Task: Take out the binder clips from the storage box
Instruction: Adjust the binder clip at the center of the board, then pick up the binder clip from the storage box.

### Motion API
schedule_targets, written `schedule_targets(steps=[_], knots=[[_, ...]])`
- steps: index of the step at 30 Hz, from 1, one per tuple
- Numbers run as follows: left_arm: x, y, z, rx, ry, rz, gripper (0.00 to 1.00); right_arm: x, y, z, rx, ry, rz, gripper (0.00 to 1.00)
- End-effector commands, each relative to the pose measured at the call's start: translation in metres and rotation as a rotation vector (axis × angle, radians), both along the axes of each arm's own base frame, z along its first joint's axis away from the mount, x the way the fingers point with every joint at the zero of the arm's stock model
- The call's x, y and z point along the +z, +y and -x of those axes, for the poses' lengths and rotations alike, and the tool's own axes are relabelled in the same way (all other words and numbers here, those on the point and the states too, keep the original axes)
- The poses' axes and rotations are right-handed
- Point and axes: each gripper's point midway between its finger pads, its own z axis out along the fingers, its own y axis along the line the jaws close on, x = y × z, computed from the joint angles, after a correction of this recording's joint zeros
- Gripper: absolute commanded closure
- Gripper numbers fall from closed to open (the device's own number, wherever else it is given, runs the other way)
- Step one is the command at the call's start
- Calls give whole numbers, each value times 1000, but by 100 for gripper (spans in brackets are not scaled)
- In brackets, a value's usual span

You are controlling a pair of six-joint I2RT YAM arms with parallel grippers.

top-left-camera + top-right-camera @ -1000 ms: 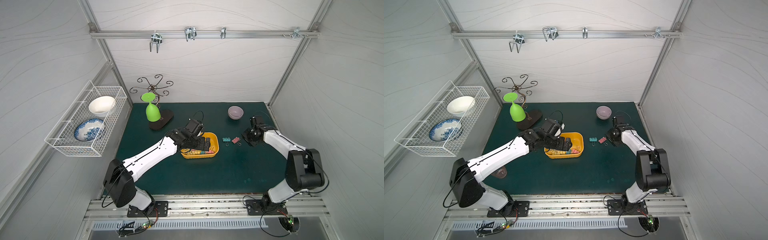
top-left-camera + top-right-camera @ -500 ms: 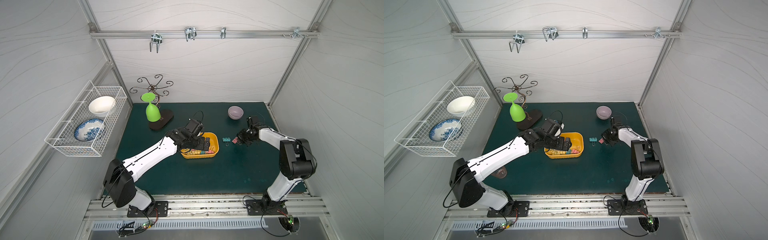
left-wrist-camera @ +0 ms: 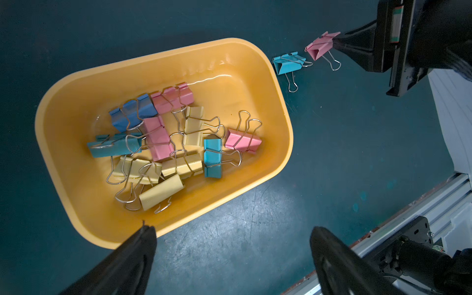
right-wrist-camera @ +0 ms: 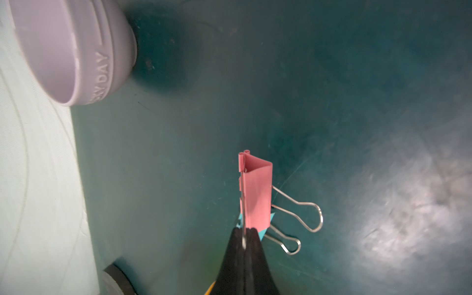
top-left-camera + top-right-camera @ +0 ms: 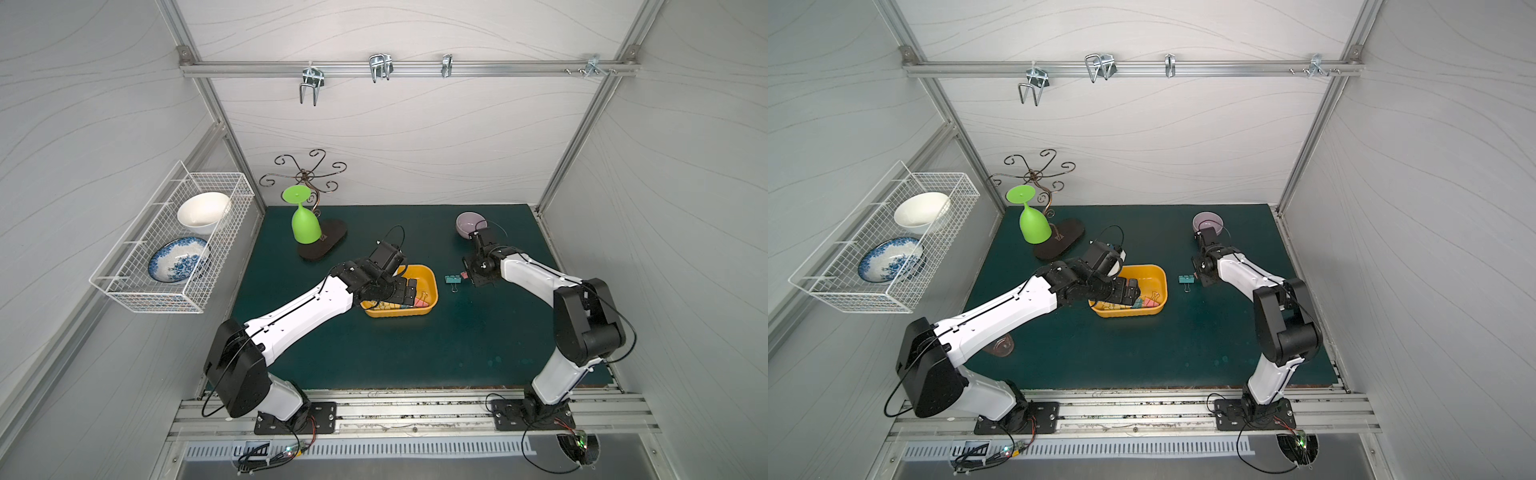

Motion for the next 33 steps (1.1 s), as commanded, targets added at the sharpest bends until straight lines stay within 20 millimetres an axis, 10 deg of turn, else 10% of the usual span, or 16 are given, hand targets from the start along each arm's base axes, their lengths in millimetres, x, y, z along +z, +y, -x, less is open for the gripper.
schedule_targets(steps=[1,14,28,33], knots=[[14,8,-4,22,-39,20,2,-17,-18,9,-165,44,53,100],[12,16,-5,46,-23,50,1,-35,-13,17,-143,62,54,89],[18,22,-2,57,-40,53,1,22,-11,43,315,-18,101,49],[19,32,-5,92,-64,36,1,55,28,48,703,-147,147,50]])
